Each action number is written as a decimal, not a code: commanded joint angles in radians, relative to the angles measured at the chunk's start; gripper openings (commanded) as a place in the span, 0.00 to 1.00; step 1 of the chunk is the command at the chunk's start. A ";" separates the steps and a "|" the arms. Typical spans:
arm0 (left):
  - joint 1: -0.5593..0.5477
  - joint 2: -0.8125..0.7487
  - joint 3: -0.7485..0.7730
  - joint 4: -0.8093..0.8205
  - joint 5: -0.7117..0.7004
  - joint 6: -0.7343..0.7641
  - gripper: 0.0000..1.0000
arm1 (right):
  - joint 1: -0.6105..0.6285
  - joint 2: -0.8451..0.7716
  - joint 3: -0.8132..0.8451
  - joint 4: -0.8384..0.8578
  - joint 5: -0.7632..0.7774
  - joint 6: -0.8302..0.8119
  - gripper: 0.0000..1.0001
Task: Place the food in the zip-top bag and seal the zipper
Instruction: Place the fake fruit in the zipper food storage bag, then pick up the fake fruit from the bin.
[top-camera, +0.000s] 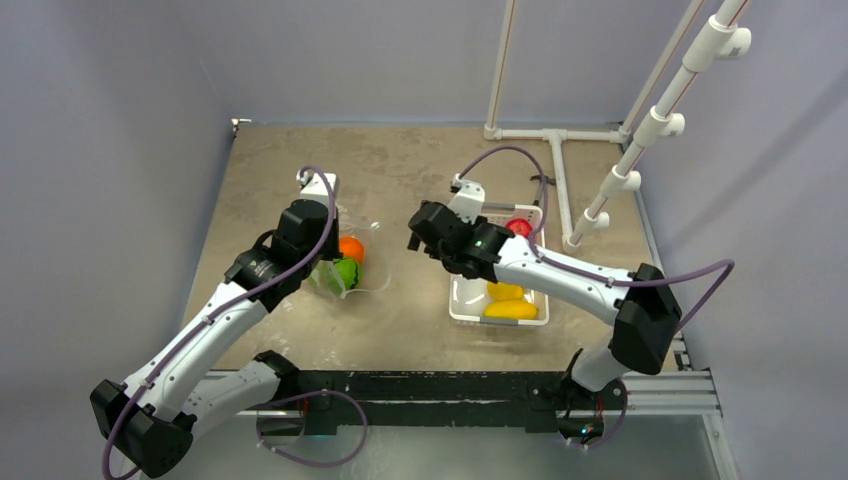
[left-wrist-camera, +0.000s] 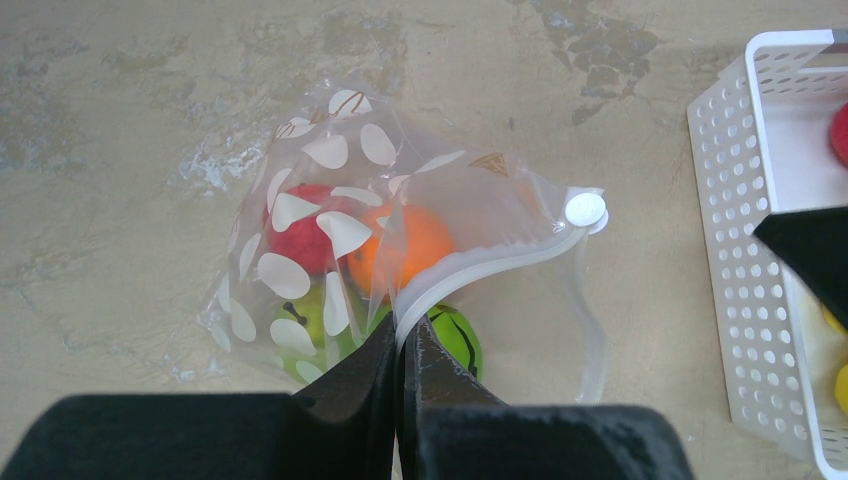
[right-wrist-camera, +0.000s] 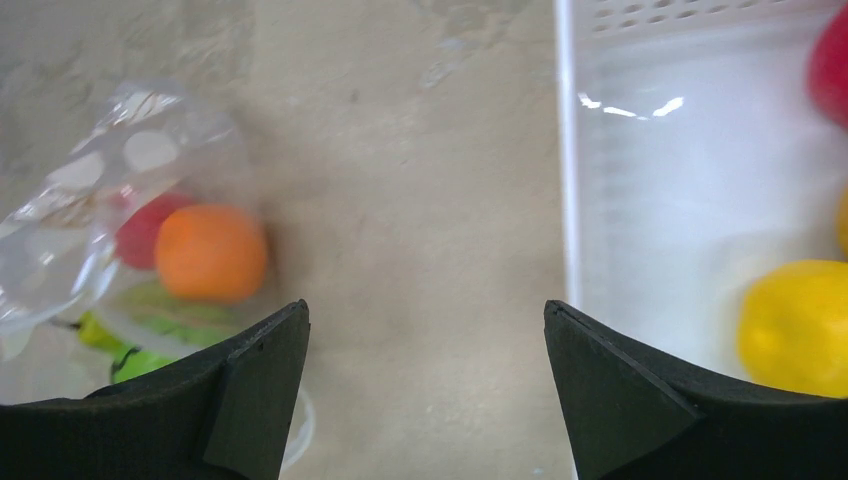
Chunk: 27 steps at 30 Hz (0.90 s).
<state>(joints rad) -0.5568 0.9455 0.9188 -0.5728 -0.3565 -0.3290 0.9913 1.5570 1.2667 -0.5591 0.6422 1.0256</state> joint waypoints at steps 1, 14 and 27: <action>0.000 -0.010 0.005 0.028 -0.009 0.007 0.00 | -0.070 -0.060 -0.035 -0.080 0.094 0.035 0.88; 0.000 -0.016 0.006 0.030 -0.001 0.006 0.00 | -0.261 -0.055 -0.107 -0.109 0.132 0.008 0.87; 0.000 -0.022 0.006 0.030 0.014 0.007 0.00 | -0.390 -0.007 -0.149 -0.007 0.118 -0.068 0.88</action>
<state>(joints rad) -0.5568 0.9424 0.9184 -0.5728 -0.3511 -0.3290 0.6270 1.5333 1.1332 -0.6231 0.7414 0.9932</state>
